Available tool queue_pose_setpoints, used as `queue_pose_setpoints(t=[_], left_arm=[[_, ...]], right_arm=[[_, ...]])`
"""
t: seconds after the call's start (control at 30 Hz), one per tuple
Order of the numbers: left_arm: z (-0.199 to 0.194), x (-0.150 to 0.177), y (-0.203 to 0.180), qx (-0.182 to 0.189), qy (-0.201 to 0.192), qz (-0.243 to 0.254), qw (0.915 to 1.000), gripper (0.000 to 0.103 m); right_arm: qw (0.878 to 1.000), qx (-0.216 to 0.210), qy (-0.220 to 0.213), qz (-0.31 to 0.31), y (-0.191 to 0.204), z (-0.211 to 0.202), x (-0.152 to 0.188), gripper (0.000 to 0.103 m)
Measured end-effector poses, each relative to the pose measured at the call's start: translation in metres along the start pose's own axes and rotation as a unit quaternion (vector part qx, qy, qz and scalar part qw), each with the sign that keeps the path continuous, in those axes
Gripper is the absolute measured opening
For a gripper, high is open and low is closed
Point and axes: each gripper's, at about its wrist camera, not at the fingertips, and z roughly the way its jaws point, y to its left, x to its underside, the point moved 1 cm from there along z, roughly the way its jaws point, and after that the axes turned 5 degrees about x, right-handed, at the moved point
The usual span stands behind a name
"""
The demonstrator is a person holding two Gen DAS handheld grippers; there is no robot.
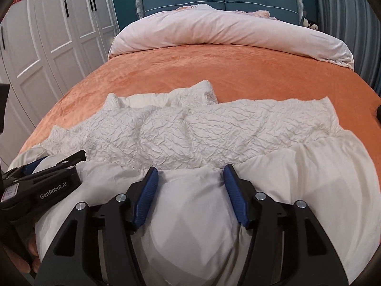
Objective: Fold large clothes
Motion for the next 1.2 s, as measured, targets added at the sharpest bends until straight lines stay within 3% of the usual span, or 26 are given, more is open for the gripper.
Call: queue_pose_setpoints(t=[0.67,1.2], left_arm=[[0.013,0.013,-0.008,-0.037,-0.045,0.013,0.9982,0.086],[0.019,0.017,-0.013,-0.049,-0.050,0.018,0.9974,0.087]], right_arm=[[0.999,0.025,-0.031,-0.011,0.013,0.011,0.011,0.056],[0.997,0.056,-0.050,-0.027,0.024,0.017,0.016,0.057]])
